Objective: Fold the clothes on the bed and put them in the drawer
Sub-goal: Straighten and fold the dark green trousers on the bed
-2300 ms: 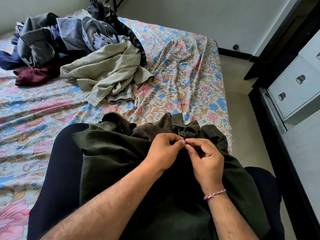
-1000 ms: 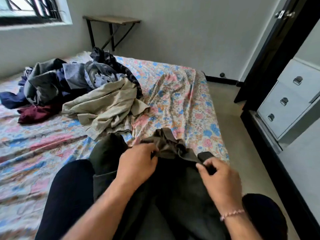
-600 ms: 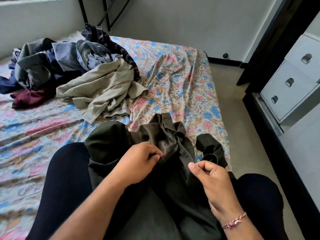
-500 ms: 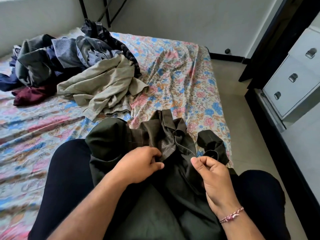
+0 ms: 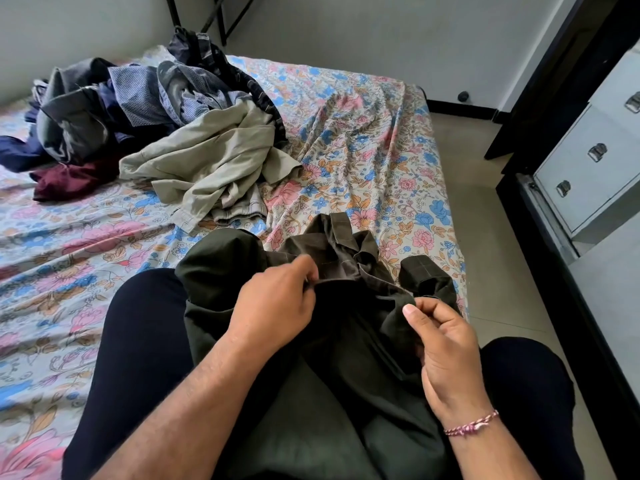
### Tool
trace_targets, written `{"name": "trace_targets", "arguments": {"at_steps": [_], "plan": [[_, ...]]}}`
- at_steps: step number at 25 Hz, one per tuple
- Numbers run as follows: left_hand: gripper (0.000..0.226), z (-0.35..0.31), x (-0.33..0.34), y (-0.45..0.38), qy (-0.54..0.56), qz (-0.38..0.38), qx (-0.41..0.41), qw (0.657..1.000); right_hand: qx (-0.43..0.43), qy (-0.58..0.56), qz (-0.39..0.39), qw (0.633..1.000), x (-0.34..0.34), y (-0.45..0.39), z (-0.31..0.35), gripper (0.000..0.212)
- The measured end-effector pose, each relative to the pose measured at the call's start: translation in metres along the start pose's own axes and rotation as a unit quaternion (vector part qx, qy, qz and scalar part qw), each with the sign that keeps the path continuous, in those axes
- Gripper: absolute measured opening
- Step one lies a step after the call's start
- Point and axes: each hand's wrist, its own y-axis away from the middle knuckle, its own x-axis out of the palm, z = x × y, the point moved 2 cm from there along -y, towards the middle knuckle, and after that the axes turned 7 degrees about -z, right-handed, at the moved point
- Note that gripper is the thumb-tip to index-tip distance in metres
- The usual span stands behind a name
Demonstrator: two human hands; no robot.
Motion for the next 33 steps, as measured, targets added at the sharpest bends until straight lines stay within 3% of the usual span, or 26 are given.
{"name": "trace_targets", "arguments": {"at_steps": [3,5,8,11,12,14,16,17,19,21,28,33], "plan": [[0.028,0.005,-0.009,-0.004,0.123,-0.066,-0.028,0.99,-0.136,0.146,-0.032,0.979,-0.004,-0.002,0.002,0.015],[0.028,0.007,-0.009,-0.005,0.212,-0.009,-0.039,0.976,-0.18,0.195,-0.029,0.964,-0.003,0.0,0.002,0.017],[0.027,0.004,-0.008,-0.003,0.38,0.104,-0.093,0.915,-0.166,0.191,-0.008,0.967,-0.002,0.002,0.003,0.018],[0.035,-0.001,-0.012,-0.002,0.5,0.126,-0.127,0.848,-0.144,0.195,0.043,0.969,0.0,0.003,0.004,0.018],[0.038,-0.001,-0.01,-0.002,0.507,0.128,-0.132,0.842,-0.14,0.198,0.062,0.968,0.003,0.005,0.005,0.018],[0.043,-0.004,-0.005,-0.001,0.433,0.104,-0.145,0.884,-0.135,0.188,0.081,0.97,0.011,0.012,0.008,0.015],[0.036,-0.012,0.006,0.001,0.359,0.043,-0.156,0.919,-0.153,0.18,0.052,0.97,0.023,0.015,0.014,0.013],[0.034,-0.018,0.012,0.004,0.356,0.001,-0.163,0.92,-0.169,0.177,0.023,0.969,0.029,0.016,0.016,0.013],[0.032,-0.027,0.026,0.012,0.403,-0.077,-0.189,0.892,-0.187,0.157,-0.03,0.969,0.042,0.014,0.018,0.013],[0.026,-0.036,0.034,0.02,0.434,-0.104,-0.21,0.87,-0.195,0.152,-0.051,0.968,0.05,0.012,0.015,0.01],[0.024,-0.04,0.04,0.026,0.421,-0.132,-0.144,0.886,-0.207,0.149,-0.041,0.966,0.045,0.021,0.007,0.014],[0.024,-0.043,0.044,0.026,0.531,-0.093,-0.182,0.822,-0.219,0.146,-0.035,0.964,0.044,0.022,0.006,0.018]]}}
